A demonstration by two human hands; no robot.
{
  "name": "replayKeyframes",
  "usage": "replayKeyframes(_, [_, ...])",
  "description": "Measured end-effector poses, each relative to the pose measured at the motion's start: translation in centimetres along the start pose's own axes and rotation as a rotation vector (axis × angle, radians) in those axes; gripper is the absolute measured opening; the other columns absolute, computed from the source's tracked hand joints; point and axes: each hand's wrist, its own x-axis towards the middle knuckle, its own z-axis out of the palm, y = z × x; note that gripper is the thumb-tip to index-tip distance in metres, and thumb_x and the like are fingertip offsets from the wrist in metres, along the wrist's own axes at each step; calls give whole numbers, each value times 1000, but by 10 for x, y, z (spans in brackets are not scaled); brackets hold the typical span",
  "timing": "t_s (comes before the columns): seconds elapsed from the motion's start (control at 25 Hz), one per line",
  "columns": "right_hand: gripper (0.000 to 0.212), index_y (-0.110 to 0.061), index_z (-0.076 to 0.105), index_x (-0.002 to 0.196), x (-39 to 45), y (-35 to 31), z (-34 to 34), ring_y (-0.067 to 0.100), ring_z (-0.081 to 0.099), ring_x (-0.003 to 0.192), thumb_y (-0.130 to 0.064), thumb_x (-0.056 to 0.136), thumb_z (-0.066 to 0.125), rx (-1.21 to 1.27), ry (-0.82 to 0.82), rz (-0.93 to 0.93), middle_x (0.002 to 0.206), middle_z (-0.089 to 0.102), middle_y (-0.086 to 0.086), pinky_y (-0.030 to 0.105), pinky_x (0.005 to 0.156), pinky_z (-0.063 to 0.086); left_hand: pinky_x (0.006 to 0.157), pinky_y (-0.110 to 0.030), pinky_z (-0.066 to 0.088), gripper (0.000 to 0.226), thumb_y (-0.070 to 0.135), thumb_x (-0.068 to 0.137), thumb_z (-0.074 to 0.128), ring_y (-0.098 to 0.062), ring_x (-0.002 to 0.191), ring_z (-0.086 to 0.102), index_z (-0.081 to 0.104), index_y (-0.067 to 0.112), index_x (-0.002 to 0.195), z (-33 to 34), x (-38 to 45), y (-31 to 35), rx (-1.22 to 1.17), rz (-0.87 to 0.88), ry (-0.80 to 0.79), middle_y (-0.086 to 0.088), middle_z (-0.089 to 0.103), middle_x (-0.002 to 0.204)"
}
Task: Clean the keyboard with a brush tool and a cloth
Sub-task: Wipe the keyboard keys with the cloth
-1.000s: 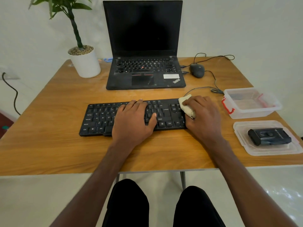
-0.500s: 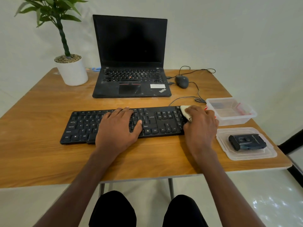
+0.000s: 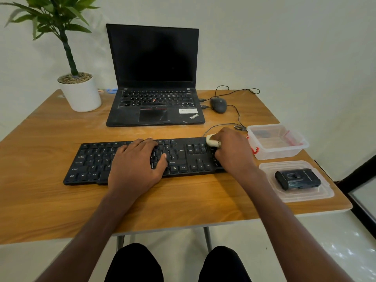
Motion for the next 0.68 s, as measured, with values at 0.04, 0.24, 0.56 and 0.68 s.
replayKeyframes(0.04, [46,-16,70,131,-1,-3,1,23,61,112,-9,86,76,-3,-50,-14,126,66,1,31,85,48,118,-50,36,68,64,100,36,-25,142,53,60,18,144,0,0,0,0,-4,1,-5,62,149])
replayKeyframes(0.24, [50,-22,72,130,-11,-20,7,21,58,120,1,86,71,179,-40,-85,131,67,-4,36,98,50,117,-49,37,69,65,99,33,-24,138,55,59,20,143,0,1,1,4,-19,-3,-3,64,145])
replayKeyframes(0.56, [50,-25,64,138,-30,-40,11,20,47,121,-13,91,74,42,-1,-144,134,56,-7,33,91,52,116,-48,38,68,65,99,33,-23,137,56,59,20,144,-1,1,1,8,-21,-4,-3,64,144])
replayKeyframes(0.68, [48,-27,64,136,-33,-39,11,18,46,120,-13,91,73,45,-22,-167,133,56,-10,28,81,47,115,-49,38,69,65,99,33,-24,136,56,59,19,144,-2,0,1,9,-16,-4,-4,64,144])
